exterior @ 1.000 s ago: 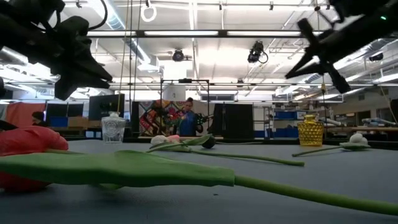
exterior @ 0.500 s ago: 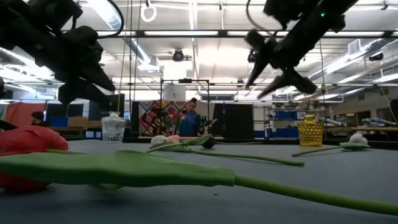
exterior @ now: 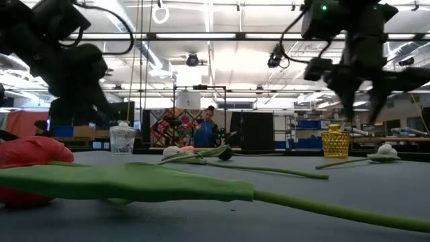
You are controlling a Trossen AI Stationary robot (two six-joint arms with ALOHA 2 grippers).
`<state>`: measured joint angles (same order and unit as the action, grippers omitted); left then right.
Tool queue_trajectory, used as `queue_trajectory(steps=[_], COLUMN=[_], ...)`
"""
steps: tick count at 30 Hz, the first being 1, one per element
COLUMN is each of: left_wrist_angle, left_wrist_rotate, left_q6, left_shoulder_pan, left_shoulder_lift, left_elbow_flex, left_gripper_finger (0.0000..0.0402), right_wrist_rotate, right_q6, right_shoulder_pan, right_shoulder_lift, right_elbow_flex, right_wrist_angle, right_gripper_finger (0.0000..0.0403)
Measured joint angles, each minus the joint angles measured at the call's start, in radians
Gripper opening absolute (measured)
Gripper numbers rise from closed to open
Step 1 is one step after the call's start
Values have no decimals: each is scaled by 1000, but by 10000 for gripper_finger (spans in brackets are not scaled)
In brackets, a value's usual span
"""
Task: Sort flowers into vase by color
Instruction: Put the right white tulip into the yellow vase
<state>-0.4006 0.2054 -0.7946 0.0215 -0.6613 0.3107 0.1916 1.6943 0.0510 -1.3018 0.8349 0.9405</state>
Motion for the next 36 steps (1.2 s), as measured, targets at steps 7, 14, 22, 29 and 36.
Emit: queue_trajectory(steps=[7, 14, 22, 29, 36], left_wrist_angle=[-60, -503, -629, -622, -613], left_wrist_rotate=[-9, 19, -30, -26, -61], left_q6=[-8, -92, -436, -576, -742], left_shoulder_pan=[50, 153, 161, 99, -10], left_shoulder_lift=[0, -21, -68, -158, -216], left_elbow_flex=[8, 187, 283, 279, 278], left_gripper_finger=[233, 233, 233, 233, 233], right_wrist_rotate=[52, 38, 1, -116, -215], right_q6=[-127, -245, -422, -564, -651], right_shoulder_pan=[36, 100, 227, 322, 408], right_shoulder_lift=[-5, -5, -5, -5, -5], right_elbow_flex=[0, 0, 0, 0, -1], right_wrist_angle=[74, 64, 48, -64, -159], right_gripper_finger=[158, 158, 158, 158, 158])
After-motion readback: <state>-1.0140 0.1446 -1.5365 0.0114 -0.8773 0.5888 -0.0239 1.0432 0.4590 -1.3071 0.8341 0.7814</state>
